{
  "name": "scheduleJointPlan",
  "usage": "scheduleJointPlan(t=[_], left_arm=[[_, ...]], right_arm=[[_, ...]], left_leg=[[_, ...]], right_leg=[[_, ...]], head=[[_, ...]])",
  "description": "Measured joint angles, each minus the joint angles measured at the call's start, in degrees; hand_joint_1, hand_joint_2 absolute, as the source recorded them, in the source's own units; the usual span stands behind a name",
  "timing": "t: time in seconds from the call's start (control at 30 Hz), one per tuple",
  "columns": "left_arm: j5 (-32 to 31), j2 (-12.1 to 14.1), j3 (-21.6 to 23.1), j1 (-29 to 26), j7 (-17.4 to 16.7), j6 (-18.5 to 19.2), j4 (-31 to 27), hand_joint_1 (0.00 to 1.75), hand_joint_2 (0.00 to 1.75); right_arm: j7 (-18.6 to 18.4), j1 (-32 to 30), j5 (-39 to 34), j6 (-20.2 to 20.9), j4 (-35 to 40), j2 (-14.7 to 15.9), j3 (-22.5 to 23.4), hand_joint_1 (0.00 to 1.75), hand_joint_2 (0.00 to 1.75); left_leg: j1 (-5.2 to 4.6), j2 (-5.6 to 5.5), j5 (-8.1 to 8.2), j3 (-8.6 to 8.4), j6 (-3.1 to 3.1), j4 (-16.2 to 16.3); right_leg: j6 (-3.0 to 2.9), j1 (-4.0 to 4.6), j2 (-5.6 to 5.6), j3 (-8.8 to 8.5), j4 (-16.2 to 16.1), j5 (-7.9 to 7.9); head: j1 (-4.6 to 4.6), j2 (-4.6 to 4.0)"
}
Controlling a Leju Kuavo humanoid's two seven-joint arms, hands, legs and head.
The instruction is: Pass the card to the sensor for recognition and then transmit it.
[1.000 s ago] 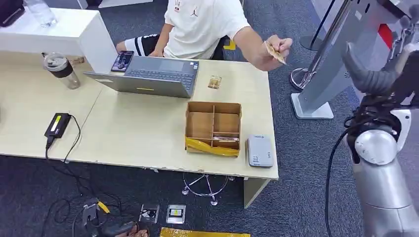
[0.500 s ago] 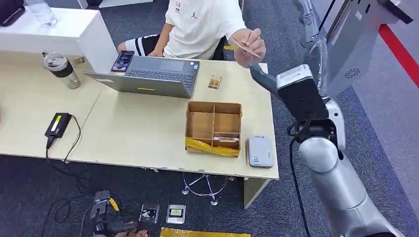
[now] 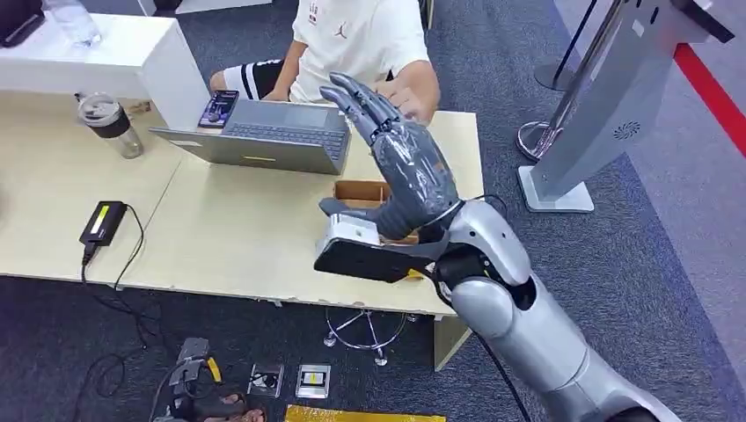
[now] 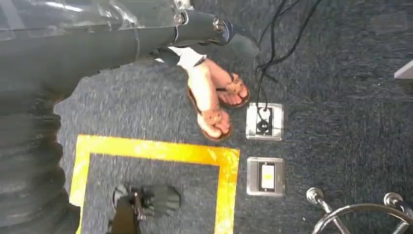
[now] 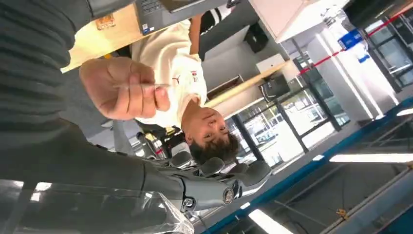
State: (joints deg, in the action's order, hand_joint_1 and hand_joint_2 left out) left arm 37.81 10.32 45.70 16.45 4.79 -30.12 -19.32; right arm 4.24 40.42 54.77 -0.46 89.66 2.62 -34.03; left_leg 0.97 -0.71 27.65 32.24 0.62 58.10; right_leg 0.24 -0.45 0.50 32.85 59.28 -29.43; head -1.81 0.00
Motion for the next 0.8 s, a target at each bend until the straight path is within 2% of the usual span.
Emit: scheduleJointPlan(t=[0.47, 0.67, 0.8], left_arm=[[-4.7, -0.6, 0.8, 1.3, -2.1, -0.7, 0.8, 0.00, 1.75], [-8.2, -1.1, 0.8, 2.1, -3.3, -0.8, 1.0, 0.00, 1.75], [-9.8, -1.4, 0.8, 2.5, -3.8, -0.8, 1.2, 0.00, 1.75]], right_arm=[[-2.3, 0.7, 3.1, -4.1, -5.3, 0.3, -1.7, 0.00, 1.75], [-3.7, 1.8, 4.6, -10.7, -9.5, 0.8, -0.7, 0.00, 1.75], [-4.1, 2.5, 5.3, -12.6, -13.0, 1.1, 0.4, 0.00, 1.75]], left_leg=[[0.01, 0.13, 0.00, -0.03, 0.00, 0.0], [0.00, 0.22, 0.00, -0.03, 0.00, 0.0], [0.00, 0.22, 0.00, -0.04, 0.00, 0.0]], right_leg=[[0.00, 0.01, -0.17, 0.08, 0.0, 0.01], [-0.01, 0.00, -0.23, 0.07, 0.0, 0.04], [0.01, 0.00, -0.23, 0.07, 0.0, 0.06]], head=[[0.02, 0.00], [0.00, 0.00], [0.02, 0.00]])
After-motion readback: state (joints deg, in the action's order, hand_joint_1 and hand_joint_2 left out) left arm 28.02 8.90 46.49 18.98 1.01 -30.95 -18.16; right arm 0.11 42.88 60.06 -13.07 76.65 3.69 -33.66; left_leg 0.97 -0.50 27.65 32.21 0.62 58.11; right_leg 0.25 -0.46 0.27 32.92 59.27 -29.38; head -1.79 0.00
